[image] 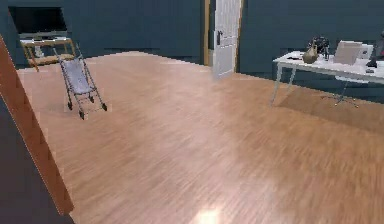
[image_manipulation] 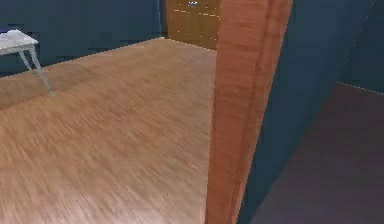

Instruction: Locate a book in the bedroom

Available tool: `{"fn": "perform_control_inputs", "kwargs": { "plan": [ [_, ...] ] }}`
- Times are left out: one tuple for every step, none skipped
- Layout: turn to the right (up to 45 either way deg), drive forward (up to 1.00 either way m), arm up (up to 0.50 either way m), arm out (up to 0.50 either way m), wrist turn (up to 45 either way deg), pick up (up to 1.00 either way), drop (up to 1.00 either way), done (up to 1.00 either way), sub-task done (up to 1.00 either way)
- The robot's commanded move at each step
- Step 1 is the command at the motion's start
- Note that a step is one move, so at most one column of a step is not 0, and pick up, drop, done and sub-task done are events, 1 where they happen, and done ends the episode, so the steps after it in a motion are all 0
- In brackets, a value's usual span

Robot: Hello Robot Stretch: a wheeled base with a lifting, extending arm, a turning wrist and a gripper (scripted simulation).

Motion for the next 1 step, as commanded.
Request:
{"fn": "perform_control_inputs", "kwargs": {
  "plan": [
    [0.0,1.00,0.00,0.00,0.0,0.00,0.00,0.00,0.00]
  ]
}}
